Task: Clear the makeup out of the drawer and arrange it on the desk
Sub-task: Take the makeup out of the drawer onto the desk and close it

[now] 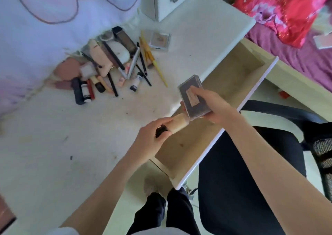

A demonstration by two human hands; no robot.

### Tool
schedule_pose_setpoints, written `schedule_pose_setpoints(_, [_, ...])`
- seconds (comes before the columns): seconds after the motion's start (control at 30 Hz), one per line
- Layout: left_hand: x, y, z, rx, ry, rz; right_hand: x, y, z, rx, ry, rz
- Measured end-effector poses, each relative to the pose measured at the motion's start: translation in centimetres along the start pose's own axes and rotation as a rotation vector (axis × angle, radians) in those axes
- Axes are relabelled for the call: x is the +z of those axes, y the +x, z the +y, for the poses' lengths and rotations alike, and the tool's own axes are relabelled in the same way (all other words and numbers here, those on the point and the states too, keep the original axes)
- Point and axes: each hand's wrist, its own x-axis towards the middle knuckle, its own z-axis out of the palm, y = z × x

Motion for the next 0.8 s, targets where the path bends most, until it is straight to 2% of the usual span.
schedule_pose_setpoints(0.07, [-3.2,-0.9,-1.0,-0.077,-0.044,0.114,3.3,-0.3,-0.3,0.003,0.102,-0.047])
schedule_pose_setpoints(0.17, [-7.9,-1.9,-2.6,-0.208,-0.090,0.331,7.6,0.3,-0.8,-0.009,0.103,-0.048])
schedule_pose_setpoints(0.3, [-13.0,-2.2,-4.5,-0.237,0.000,0.532,11.7,2.0,-1.0,-0.012,0.052,-0.024])
schedule_pose_setpoints(0.53, [-15.9,0.5,-5.9,-0.184,0.063,0.540,15.9,5.0,-2.2,-0.071,0.118,0.184])
schedule_pose_setpoints(0.8, [-16.8,4.2,-5.8,-0.098,0.122,0.500,17.8,7.2,-3.9,-0.120,0.049,0.279])
